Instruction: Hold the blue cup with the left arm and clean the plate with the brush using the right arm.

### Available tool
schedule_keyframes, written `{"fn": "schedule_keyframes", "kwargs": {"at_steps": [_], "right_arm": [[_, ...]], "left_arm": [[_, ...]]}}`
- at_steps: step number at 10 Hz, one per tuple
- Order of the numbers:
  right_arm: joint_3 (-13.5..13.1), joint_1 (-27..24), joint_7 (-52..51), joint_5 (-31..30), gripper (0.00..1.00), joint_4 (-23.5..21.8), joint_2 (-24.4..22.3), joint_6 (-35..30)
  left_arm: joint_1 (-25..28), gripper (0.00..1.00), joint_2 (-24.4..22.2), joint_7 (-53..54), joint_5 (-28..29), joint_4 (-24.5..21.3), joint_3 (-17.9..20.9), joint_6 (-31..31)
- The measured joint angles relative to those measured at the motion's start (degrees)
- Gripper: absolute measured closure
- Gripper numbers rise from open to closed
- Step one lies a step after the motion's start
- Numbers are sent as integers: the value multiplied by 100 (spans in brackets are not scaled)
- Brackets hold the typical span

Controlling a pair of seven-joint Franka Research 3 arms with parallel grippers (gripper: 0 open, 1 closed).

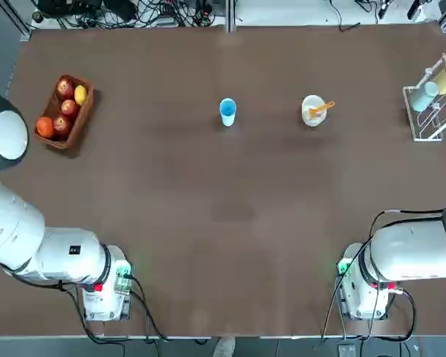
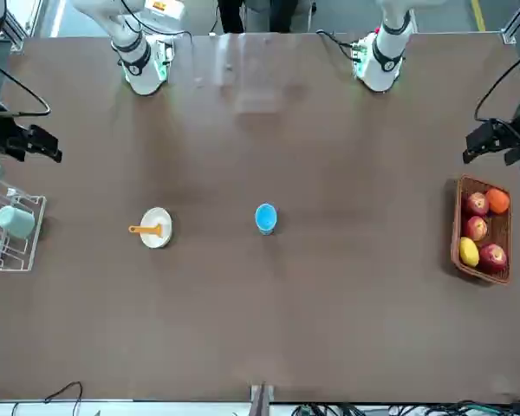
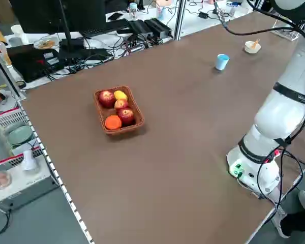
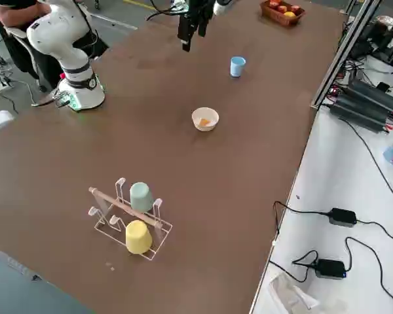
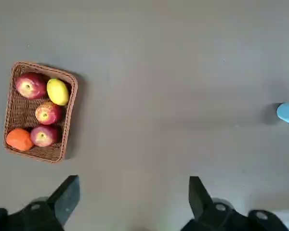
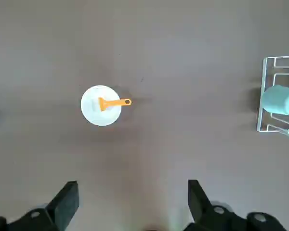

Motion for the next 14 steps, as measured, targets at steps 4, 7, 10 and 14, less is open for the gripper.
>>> {"fn": "schedule_keyframes", "kwargs": {"at_steps": [4, 7, 10, 14], "right_arm": [[0, 0, 0, 0, 0, -1, 0, -6], [24, -1, -121, 87, 0, -82, 9, 31], [40, -80, -852, 827, 0, -216, 92, 284], [16, -534, -1719, 2429, 0, -348, 1084, 894]], "left_arm": [[-1, 0, 32, 22, 3, -2, -2, 2], [-291, 0, 384, 43, 12, -25, -49, 245], [-522, 0, 545, 40, 21, -24, -122, 308], [-602, 0, 922, 641, -1090, -42, -391, 321]]}}
